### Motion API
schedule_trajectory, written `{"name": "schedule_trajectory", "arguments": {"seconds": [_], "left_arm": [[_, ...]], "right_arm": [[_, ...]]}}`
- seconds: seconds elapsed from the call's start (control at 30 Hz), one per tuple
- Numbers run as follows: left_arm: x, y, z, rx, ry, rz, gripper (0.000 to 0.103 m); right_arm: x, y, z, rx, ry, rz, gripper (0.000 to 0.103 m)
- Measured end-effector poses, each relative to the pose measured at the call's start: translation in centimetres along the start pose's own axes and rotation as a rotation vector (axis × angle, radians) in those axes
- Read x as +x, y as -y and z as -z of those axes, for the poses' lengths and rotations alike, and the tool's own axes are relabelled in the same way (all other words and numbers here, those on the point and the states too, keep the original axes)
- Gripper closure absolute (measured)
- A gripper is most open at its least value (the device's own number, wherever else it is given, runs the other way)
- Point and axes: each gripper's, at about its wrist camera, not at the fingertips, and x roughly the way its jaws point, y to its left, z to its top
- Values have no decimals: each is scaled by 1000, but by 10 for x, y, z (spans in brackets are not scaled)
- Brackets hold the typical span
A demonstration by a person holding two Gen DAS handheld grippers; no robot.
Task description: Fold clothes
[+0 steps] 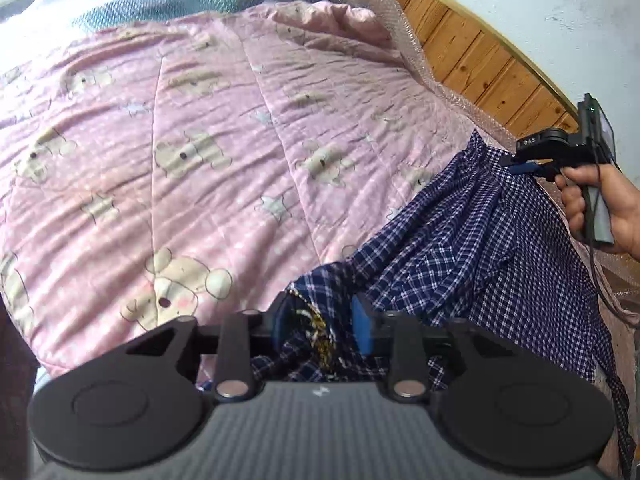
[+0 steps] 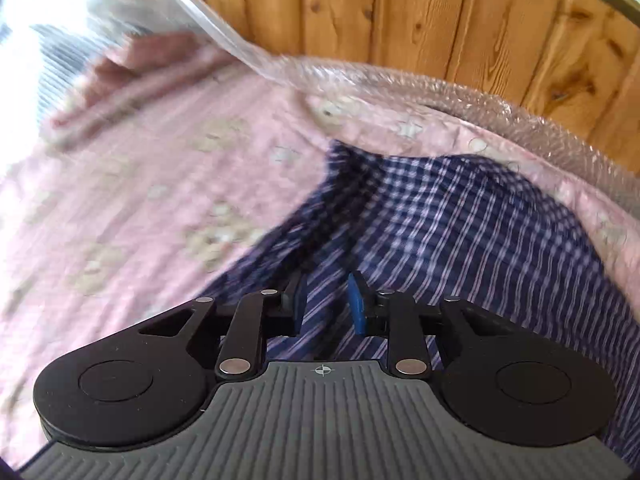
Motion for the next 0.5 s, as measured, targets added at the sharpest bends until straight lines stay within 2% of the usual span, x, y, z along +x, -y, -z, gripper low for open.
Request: {"name": "schedule_trajectory", "arguments": {"seconds": [0.1, 0.17, 0.23, 0.27, 0.3, 0.33, 0.37, 0.4, 0.5], "left_arm": [[7, 5, 6, 56, -52, -55, 67], [11, 10, 7, 103, -85, -87, 64], [2, 16, 5, 153, -97, -112, 60], [-6, 15, 5, 175, -85, -112, 51], [-16, 15, 6, 199, -69, -120, 46], [-26, 15, 8, 222, -62, -143, 42], [-35, 14, 10, 244, -58, -171, 42], [-44, 11, 11, 255, -62, -197, 42], [-68, 2, 12, 242, -68, -257, 41]], "right_arm": [[-16, -19, 51, -33, -37, -40, 76], [-8, -27, 80, -64, -83, -32, 76], [-26, -23, 89, -51, -33, -27, 77], [-35, -22, 93, -45, -7, -24, 76], [-45, -20, 97, -38, 18, -21, 76], [-57, -16, 102, -16, 46, -29, 71], [-78, -7, 108, 40, 78, -61, 60], [-97, 3, 118, 94, 102, -85, 57], [-149, 38, 168, 229, 116, -95, 56]]}}
